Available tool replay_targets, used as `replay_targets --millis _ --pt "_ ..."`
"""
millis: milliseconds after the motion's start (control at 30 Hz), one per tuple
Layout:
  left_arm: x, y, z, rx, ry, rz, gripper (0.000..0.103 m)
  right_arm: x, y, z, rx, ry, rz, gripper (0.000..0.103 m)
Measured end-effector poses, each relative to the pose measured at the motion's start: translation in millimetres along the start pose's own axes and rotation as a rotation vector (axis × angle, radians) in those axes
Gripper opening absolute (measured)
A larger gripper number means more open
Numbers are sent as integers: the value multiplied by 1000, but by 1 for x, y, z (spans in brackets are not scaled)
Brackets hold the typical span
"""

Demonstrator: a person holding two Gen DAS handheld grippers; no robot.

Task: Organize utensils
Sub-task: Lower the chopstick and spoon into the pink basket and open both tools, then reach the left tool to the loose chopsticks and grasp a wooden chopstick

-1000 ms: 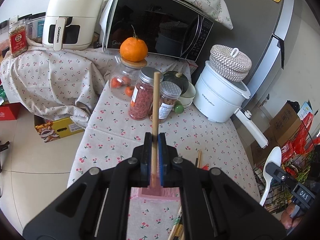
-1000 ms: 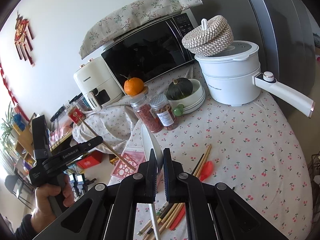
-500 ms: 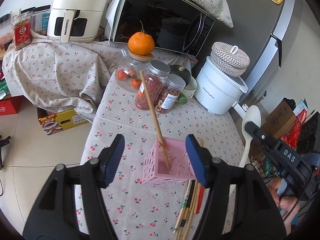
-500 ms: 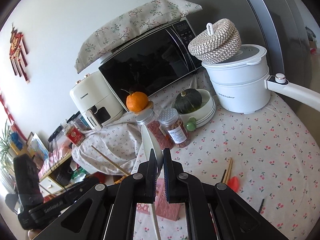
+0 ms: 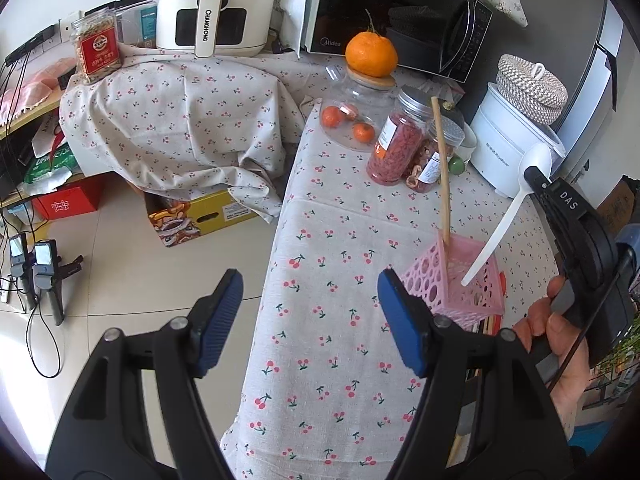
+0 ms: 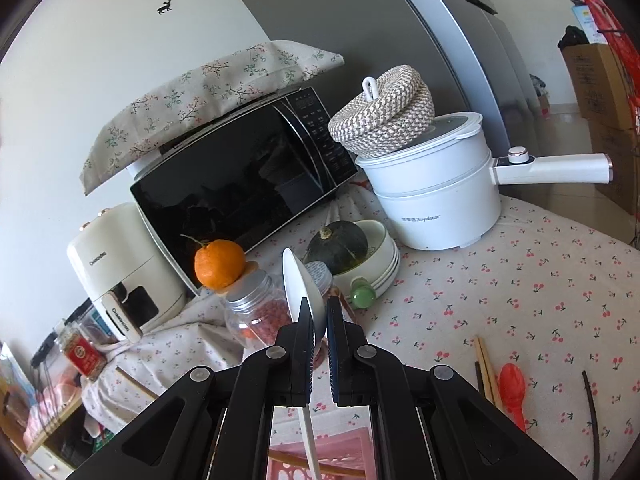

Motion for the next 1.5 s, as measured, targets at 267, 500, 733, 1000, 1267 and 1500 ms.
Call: replay_targets --millis 267,500,733,1000,1267,1500 --pt "0 -3 -14 -30 23 -7 70 -17 -3 6 8 -17 35 16" --pt "-9 -4 -31 -76 42 24 70 -4 -20 0 74 -2 132 23" --pt "-22 -7 -52 -133 46 75 74 10 -44 -26 78 -39 335 47" --pt "-47 -12 -100 -178 137 124 80 10 -73 -89 -10 -89 506 65" --pt "-74 -8 -133 -190 217 194 81 -3 -94 -152 -94 -79 609 74" --pt "-85 -17 -162 -214 258 194 81 -6 -104 -182 -102 -37 691 76"
Point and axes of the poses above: each gripper's, at about its wrist camera, not at the fingertips, and y roughly the way its jaws point, z to its left, x to its top, the point moved 9 cm from there along y, roughly the way its jaws point, and after that the axes turned 8 degrees about x, right-handed, at the moved point
